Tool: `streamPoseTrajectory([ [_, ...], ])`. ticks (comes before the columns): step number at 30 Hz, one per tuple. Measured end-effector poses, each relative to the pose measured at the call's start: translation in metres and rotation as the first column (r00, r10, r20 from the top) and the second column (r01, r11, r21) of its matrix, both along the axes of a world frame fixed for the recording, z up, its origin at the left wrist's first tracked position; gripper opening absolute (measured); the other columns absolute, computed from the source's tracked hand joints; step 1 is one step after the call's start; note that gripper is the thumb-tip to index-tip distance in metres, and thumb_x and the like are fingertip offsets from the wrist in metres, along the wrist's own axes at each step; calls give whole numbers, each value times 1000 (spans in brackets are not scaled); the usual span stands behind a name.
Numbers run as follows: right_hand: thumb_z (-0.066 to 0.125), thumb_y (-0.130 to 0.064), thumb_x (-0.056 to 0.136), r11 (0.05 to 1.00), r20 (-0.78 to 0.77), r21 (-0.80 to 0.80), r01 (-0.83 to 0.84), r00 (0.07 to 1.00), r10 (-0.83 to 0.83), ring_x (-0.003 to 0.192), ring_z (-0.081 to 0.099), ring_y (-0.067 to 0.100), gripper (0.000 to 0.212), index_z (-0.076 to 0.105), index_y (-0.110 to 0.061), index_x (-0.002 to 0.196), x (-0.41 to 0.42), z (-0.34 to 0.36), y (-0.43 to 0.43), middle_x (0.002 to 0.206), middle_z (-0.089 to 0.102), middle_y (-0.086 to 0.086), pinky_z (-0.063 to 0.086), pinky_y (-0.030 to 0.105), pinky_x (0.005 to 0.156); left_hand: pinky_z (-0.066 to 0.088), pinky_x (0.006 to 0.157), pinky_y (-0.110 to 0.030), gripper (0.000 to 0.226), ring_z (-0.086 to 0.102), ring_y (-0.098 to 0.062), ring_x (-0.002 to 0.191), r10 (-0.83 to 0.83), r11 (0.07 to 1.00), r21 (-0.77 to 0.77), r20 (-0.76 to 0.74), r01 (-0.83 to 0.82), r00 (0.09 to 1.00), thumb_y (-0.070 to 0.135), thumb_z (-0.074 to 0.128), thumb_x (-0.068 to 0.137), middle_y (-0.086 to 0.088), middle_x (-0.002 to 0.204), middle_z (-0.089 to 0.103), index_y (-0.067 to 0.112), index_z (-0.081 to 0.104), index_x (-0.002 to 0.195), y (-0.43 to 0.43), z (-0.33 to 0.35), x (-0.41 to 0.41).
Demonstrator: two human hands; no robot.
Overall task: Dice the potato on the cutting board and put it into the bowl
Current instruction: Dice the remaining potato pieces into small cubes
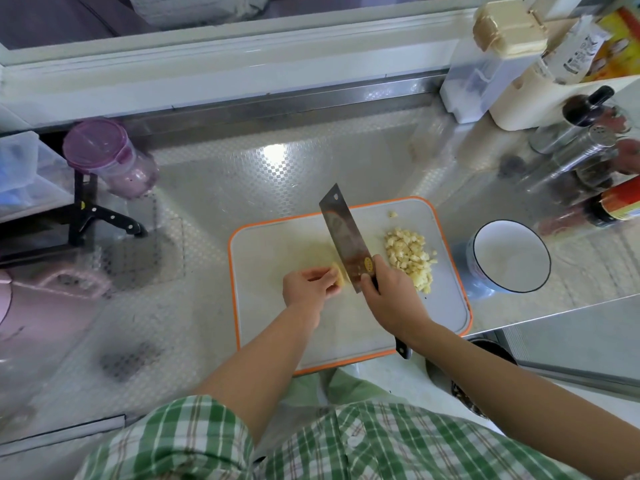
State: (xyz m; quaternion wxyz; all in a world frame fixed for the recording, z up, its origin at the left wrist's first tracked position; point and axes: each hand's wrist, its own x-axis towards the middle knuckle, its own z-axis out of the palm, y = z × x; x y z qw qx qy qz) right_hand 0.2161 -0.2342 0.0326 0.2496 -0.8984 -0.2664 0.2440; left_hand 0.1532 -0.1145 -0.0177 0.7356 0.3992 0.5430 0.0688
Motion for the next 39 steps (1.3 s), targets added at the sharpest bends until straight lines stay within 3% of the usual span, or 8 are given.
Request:
streamPoseTrajectory([
  [21, 42, -22, 100, 996, 23, -75, -46, 999, 47, 53, 45, 24, 12, 40, -11, 96, -14, -3, 1, 60, 47, 3, 25, 31, 44, 59, 58, -23, 9, 67, -28, 72, 42, 999, 31, -30, -41, 999, -6, 73, 78, -14, 79, 68, -4, 69, 86, -4, -2, 1],
  [30, 42, -20, 99, 992, -17, -124, -28, 1000, 26, 59, 47, 26, 14, 36, -11, 89, -8, -6, 10, 63, 45, 3, 29, 32, 48, 60, 61, -28, 9, 67, -28, 72, 13, 997, 78, -29, -11, 999, -7, 73, 77, -13, 77, 68, -1, 69, 83, -5, -5, 3],
  [39, 40, -22, 98, 991, -50, -133, -26, 999, 19, 60, 50, 27, 13, 39, -10, 91, -10, -10, 15, 66, 50, 6, 39, 36, 52, 58, 59, -22, 15, 67, -28, 79, -10, 998, 62, -18, 11, 1000, -8, 68, 82, -13, 85, 67, -7, 68, 97, 0, -4, -3],
])
